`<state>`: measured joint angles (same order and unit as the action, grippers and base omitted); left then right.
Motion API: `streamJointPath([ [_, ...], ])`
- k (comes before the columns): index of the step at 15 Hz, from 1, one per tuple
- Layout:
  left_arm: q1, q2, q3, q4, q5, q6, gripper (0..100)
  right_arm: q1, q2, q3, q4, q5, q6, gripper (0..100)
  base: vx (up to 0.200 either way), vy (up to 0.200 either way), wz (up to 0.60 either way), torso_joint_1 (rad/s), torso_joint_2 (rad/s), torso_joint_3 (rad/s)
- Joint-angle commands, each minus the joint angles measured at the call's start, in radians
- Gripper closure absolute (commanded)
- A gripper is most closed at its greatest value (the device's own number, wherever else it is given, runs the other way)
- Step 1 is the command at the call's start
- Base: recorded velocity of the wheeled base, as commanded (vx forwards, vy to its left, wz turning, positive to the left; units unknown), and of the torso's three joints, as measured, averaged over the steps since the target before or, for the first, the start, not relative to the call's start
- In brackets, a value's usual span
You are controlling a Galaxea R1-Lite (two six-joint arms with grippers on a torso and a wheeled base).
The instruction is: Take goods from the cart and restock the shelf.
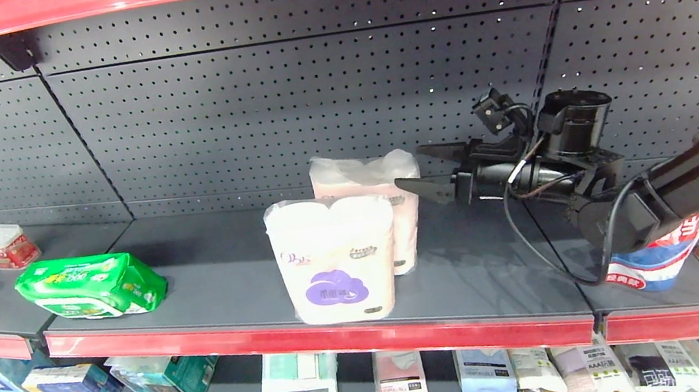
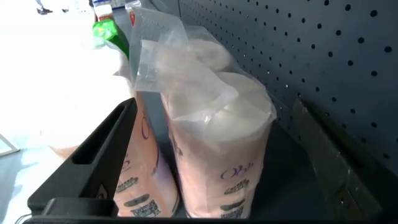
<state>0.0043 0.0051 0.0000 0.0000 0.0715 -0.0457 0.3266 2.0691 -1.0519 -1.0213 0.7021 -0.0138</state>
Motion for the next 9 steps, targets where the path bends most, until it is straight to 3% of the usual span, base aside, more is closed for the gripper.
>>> streamJointPath([
  [1,0.0,-0.001,0.0,0.0,0.001,0.0,0,0.0,-0.02,0.016,0.0,0.0,0.0,0,0.0,0.0,0.0,0.0,0.0,0.0],
  [9,0.0,-0.001,0.0,0.0,0.001,0.0,0,-0.004,-0.053,0.059,0.0,0.0,-0.002,0,0.0,0.0,0.0,0.0,0.0,0.0],
])
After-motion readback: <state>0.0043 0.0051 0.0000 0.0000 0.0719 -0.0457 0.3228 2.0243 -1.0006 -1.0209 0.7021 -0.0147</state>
